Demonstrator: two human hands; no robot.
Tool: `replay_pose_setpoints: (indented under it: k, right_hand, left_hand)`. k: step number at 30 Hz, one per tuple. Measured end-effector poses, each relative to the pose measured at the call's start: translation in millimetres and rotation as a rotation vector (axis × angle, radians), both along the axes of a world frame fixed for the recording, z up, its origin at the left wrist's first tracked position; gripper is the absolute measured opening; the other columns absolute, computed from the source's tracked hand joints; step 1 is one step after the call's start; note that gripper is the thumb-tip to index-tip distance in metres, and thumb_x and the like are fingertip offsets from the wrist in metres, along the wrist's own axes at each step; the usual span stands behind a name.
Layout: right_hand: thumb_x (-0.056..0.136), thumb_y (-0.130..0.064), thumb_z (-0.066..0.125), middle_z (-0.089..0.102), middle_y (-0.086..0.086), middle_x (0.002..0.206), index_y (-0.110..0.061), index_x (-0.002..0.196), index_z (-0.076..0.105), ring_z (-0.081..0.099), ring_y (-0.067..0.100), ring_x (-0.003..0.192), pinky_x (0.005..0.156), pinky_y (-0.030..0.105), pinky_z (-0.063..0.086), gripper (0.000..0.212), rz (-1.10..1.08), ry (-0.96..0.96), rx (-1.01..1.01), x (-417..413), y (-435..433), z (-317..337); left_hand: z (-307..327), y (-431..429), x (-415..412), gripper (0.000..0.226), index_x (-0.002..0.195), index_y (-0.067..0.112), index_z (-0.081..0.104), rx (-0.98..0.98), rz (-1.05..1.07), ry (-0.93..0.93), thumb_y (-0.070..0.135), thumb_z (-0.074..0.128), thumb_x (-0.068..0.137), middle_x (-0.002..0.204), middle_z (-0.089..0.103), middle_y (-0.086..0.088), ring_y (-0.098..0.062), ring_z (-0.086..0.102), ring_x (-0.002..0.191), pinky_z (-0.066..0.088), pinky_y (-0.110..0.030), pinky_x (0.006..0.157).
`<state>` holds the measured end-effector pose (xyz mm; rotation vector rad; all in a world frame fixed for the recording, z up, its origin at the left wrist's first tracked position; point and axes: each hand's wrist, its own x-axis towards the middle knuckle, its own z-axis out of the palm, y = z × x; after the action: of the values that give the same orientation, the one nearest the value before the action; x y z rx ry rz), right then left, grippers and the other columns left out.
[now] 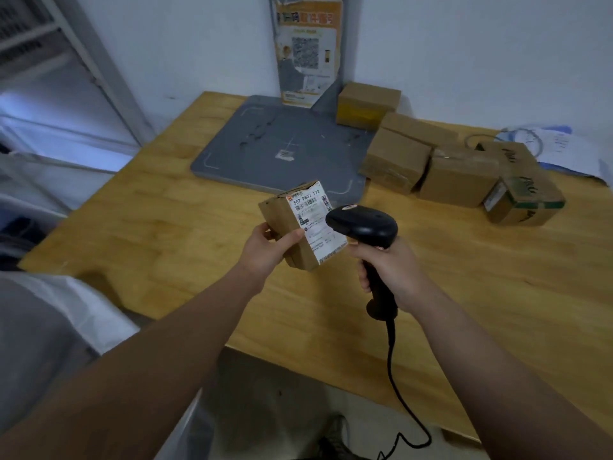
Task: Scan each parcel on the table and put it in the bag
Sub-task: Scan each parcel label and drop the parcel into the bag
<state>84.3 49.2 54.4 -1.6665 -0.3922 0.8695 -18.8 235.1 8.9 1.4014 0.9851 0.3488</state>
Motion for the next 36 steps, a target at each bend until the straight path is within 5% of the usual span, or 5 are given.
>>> replay_pose_setpoints:
  k: [13, 19, 28, 33, 36]
  right_hand:
    - [0.08, -0.017, 0.078, 0.053, -0.008, 0.064, -0.023, 0.078, 0.057, 0.055, 0.012, 0.063, 0.059, 0.027, 0.044, 0.022, 0.234, 0.009, 0.013, -190.3, 105.1, -54.9]
    - [0.074, -0.023, 0.084, 0.067, -0.003, 0.09, -0.016, 0.108, 0.064, 0.065, 0.016, 0.088, 0.068, 0.028, 0.047, 0.04, 0.262, -0.074, -0.136, -288.3, 118.3, -117.4]
    - [0.068, -0.033, 0.087, 0.05, 0.008, 0.133, -0.007, 0.141, 0.037, 0.056, 0.031, 0.116, 0.084, 0.032, 0.047, 0.092, 0.248, -0.289, -0.449, -376.1, 130.4, -176.8]
    - [0.082, -0.008, 0.072, 0.055, 0.018, 0.132, -0.007, 0.143, 0.032, 0.055, 0.036, 0.118, 0.096, 0.041, 0.048, 0.073, 0.152, -0.151, -0.61, -394.5, 127.5, -203.8]
    - [0.086, -0.006, 0.066, 0.059, 0.019, 0.125, -0.005, 0.139, 0.037, 0.058, 0.037, 0.111, 0.086, 0.036, 0.047, 0.06, 0.09, -0.261, -0.607, -389.3, 119.4, -194.4]
  left_hand:
    - [-5.4, 52.1, -263.7, 0.068, 0.137, 0.012, 0.043, 0.058, 0.412, -0.063, 0.038, 0.072, 0.081, 0.121, 0.062, -0.008, -0.022, 0.064, 0.106, 0.055, -0.024, 0.072]
    - [-18.6, 59.0, -383.0, 0.073, 0.139, 0.016, 0.033, 0.139, 0.508, 0.076, 0.033, 0.075, 0.082, 0.118, 0.056, 0.004, -0.016, 0.058, 0.108, 0.054, -0.032, 0.084]
    - [-78.8, 68.4, -478.4, 0.092, 0.143, 0.014, 0.027, 0.099, 0.295, 0.456, 0.017, 0.084, 0.071, 0.138, 0.046, -0.006, -0.028, 0.047, 0.128, 0.048, -0.048, 0.099]
    - [-107.8, 77.9, -485.8, 0.097, 0.145, 0.017, 0.028, 0.057, 0.163, 0.586, 0.028, 0.086, 0.068, 0.143, 0.042, -0.004, -0.027, 0.043, 0.132, 0.046, -0.049, 0.102]
    - [-114.0, 81.1, -481.6, 0.097, 0.146, 0.017, 0.027, 0.069, 0.079, 0.666, 0.032, 0.085, 0.069, 0.145, 0.04, -0.006, -0.028, 0.043, 0.131, 0.046, -0.047, 0.102]
